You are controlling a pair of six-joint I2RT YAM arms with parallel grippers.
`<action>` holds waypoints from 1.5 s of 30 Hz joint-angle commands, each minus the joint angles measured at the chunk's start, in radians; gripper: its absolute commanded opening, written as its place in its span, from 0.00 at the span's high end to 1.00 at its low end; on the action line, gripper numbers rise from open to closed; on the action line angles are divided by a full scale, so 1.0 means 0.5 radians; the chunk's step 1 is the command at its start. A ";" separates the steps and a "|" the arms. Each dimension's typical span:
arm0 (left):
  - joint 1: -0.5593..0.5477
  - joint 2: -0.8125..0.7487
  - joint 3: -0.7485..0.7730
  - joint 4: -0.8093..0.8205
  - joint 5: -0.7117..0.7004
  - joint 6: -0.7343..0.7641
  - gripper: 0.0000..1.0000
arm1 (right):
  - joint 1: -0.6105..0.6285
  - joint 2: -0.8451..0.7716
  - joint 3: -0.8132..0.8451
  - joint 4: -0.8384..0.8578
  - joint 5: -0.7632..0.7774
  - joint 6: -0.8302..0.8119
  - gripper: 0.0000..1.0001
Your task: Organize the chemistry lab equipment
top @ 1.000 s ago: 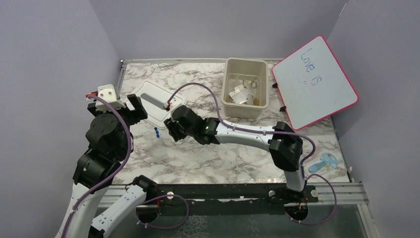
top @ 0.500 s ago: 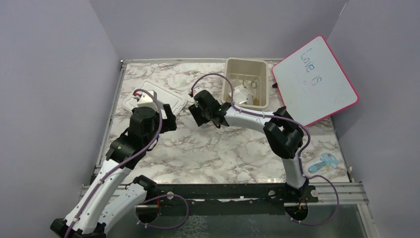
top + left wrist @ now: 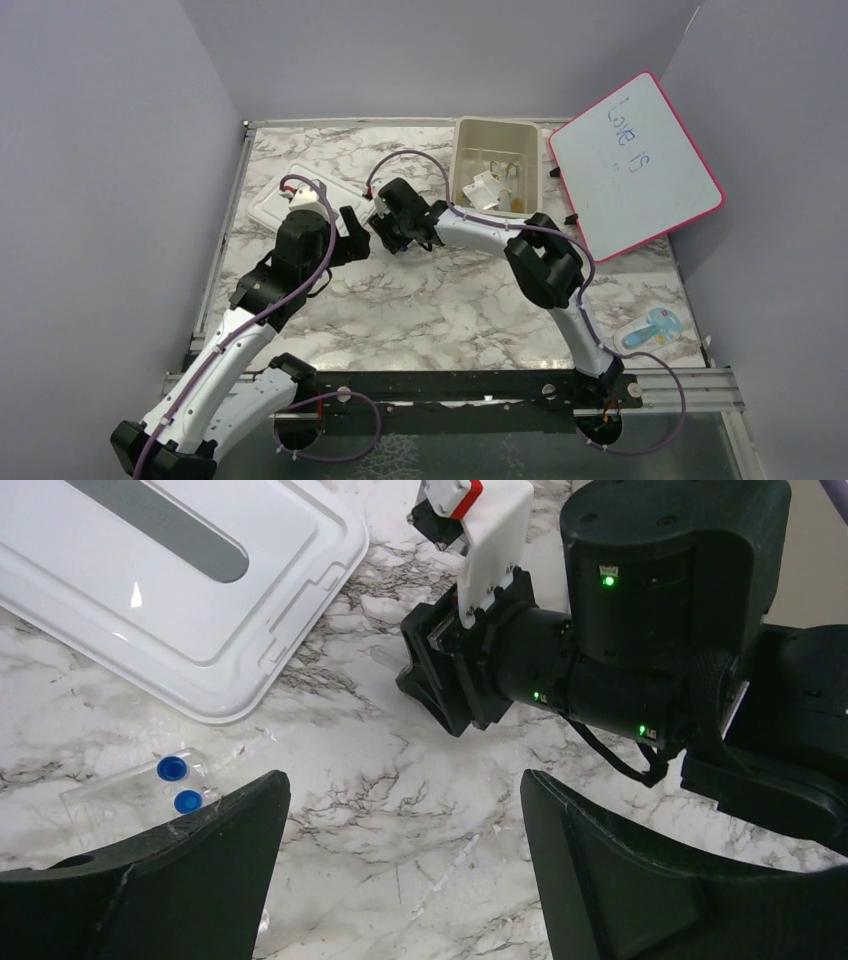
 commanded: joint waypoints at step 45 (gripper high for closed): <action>0.006 -0.047 -0.416 1.470 0.954 -0.464 0.33 | -0.083 -1.454 -1.420 1.880 -0.317 2.267 0.81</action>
